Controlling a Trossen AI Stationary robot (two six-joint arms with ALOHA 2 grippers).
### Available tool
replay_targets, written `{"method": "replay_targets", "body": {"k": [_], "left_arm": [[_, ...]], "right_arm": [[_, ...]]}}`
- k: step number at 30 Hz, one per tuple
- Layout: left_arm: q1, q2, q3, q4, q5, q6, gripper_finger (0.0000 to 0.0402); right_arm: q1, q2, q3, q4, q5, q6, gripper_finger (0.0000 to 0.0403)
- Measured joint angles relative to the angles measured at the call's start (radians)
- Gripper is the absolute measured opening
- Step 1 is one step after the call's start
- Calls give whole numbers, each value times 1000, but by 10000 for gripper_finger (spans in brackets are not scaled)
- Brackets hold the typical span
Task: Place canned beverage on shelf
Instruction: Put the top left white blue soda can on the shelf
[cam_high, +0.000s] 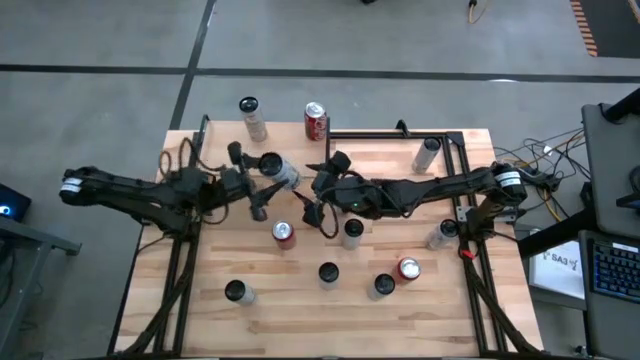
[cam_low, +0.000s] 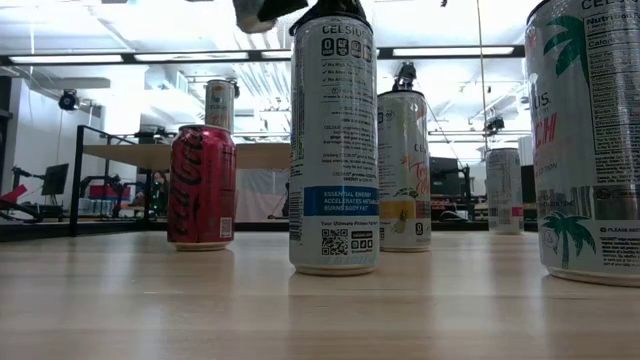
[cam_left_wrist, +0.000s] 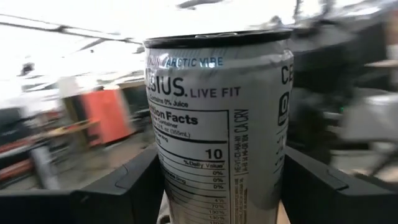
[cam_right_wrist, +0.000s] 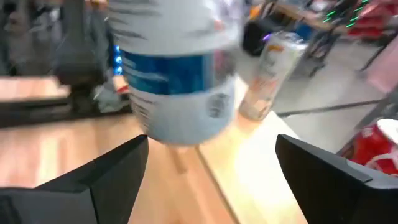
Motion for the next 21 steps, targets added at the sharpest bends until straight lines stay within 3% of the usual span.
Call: {"method": "replay_targets", "body": {"k": [4,6,10,21], "left_arm": [[2,-87,0,-139,271,-3,237],[0,-116,0,-181,418,-6,237],[0,-138,-1,-233,617,-8,237],[0,-82,2,-193,652,-2,237]], "right_arm": [[2,0,44,-83,-164,1,342],[2,-2,48,-78,-296,0,341],[-8,-3,46,-10,-568,-26,340],[-9,69,46,176,-699,-38,338]]}}
